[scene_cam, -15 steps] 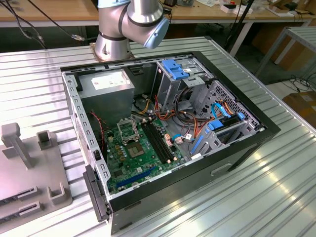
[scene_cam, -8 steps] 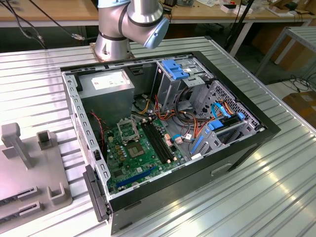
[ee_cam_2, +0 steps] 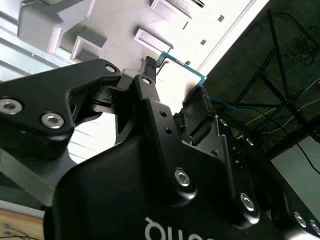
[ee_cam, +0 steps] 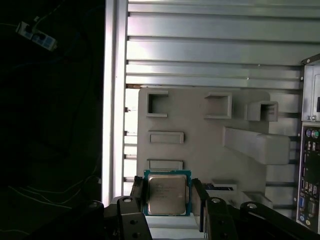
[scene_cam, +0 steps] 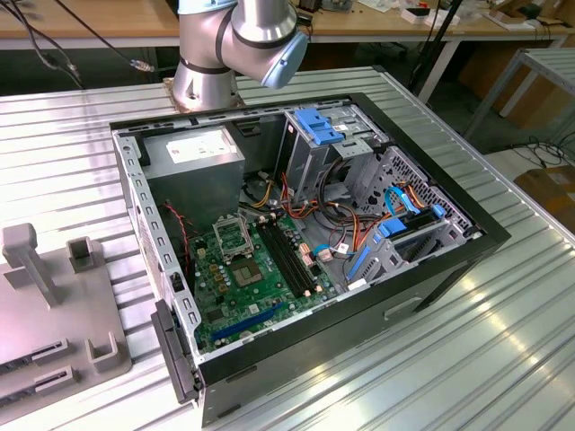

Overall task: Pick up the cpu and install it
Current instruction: 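Pick up the cpu and move it towards the insertion slot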

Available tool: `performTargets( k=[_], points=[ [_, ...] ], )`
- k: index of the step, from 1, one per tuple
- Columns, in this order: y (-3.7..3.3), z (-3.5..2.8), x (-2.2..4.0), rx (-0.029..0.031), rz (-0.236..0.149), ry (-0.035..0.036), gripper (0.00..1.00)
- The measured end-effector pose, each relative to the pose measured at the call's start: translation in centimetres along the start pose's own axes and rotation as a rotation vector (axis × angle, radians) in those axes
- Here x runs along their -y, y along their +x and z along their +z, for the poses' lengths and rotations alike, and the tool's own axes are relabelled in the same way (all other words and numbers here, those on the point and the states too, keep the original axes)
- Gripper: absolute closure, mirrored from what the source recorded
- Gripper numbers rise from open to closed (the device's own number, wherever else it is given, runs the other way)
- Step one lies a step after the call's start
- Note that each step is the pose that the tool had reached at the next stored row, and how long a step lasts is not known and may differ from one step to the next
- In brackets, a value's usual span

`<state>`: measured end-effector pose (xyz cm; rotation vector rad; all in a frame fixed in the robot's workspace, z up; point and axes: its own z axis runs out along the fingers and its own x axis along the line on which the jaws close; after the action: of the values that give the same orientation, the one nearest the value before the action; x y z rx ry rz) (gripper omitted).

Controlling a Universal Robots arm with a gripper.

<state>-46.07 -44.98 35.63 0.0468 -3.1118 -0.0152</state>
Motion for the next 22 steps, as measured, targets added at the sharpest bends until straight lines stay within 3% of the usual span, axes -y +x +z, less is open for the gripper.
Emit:
performTargets(
  k=[22],
  points=[
    [0.0, -0.7, 0.0, -0.0032, 0.0, 0.0, 0.53]
  ],
)
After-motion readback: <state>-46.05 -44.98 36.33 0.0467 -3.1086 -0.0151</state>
